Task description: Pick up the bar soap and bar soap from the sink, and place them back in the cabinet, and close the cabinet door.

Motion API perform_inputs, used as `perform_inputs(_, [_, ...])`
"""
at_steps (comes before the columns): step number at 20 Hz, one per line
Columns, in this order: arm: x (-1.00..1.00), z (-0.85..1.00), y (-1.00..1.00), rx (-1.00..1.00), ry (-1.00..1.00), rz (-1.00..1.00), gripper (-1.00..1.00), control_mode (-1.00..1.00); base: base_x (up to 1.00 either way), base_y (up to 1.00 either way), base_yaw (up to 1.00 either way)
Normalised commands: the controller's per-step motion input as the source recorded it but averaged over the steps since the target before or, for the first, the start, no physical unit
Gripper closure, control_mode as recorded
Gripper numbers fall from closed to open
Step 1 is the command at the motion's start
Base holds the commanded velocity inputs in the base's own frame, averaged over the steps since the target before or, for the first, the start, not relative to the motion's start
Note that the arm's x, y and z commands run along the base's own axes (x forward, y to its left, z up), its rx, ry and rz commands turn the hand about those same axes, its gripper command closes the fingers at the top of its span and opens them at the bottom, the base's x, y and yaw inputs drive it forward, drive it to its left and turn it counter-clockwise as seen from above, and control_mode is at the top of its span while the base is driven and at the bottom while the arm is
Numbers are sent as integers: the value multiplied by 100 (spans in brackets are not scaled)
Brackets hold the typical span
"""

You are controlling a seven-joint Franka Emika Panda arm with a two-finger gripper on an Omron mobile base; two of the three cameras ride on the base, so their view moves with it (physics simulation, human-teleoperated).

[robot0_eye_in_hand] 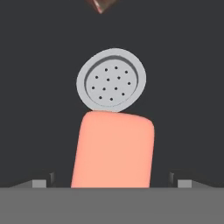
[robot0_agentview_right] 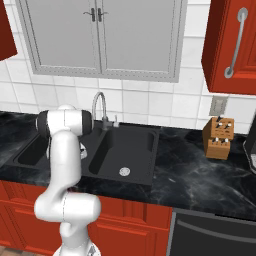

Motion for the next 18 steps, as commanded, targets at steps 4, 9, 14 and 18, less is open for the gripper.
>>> perform_inputs(4, [0,-10,0,0,0,0,-100,-100,0,0,0])
perform_inputs(9, [0,-9,0,0,0,0,-100,-100,0,0,0])
perform_inputs(14, [0,-9,0,0,0,0,-100,-100,0,0,0])
perform_inputs(18, [0,-8,0,0,0,0,-100,-100,0,0,0])
